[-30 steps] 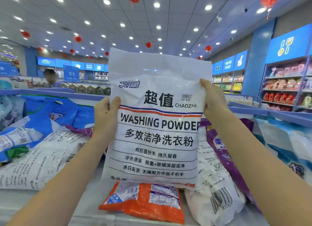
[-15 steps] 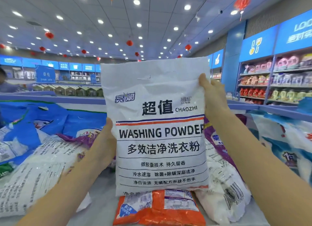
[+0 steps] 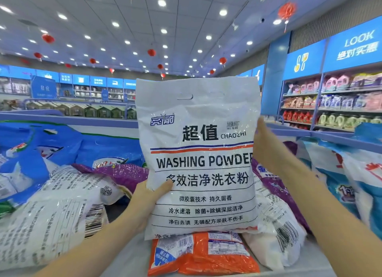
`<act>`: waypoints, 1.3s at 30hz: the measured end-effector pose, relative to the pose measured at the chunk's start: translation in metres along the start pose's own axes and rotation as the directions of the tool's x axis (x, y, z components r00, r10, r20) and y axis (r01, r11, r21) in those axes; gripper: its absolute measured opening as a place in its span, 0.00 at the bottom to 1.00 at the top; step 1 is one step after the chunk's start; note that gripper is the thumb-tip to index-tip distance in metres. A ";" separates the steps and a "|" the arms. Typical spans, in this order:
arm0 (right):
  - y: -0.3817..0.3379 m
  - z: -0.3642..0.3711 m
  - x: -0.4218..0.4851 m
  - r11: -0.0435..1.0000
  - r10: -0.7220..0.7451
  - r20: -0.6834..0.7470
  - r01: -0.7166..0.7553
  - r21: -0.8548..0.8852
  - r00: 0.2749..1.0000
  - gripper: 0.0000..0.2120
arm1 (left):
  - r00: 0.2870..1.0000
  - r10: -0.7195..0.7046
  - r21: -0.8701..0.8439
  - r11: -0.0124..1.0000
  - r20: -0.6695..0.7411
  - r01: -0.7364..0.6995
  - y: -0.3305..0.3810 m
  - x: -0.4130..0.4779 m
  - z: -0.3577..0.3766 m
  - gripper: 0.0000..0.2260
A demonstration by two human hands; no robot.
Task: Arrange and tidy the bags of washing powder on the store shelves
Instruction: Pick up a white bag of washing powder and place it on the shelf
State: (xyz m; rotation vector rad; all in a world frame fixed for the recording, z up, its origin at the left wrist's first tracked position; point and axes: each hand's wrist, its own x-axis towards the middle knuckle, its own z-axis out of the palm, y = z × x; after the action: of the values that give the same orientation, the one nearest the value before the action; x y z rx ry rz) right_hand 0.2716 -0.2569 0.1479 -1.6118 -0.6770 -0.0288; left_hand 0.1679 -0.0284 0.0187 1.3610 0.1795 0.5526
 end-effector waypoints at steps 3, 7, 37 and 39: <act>0.052 0.010 -0.038 0.990 0.117 0.224 -0.095 -0.106 0.968 0.35 | 0.995 0.013 0.002 1.000 -0.100 -0.012 0.004 0.002 0.001 0.05; 0.096 0.003 -0.049 0.972 0.101 0.348 -0.167 0.164 0.932 0.50 | 0.987 0.027 0.013 1.000 -0.161 -0.026 0.014 0.003 0.002 0.06; 0.034 -0.319 -0.296 0.995 -0.092 -0.672 0.045 -0.087 0.735 0.17 | 0.887 0.083 -0.187 0.982 0.454 0.004 -0.027 -0.156 0.363 0.35; 0.034 -0.359 -0.315 0.995 -0.087 -0.688 0.037 -0.088 0.720 0.26 | 0.867 0.049 -0.198 0.979 0.497 0.058 -0.033 -0.178 0.402 0.43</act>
State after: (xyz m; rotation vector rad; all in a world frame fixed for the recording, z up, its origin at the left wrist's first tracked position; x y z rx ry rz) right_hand 0.1575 -0.7129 0.0552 -1.4868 -0.1336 -0.6883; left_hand 0.1980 -0.4673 0.0401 1.2549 -0.2942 0.1903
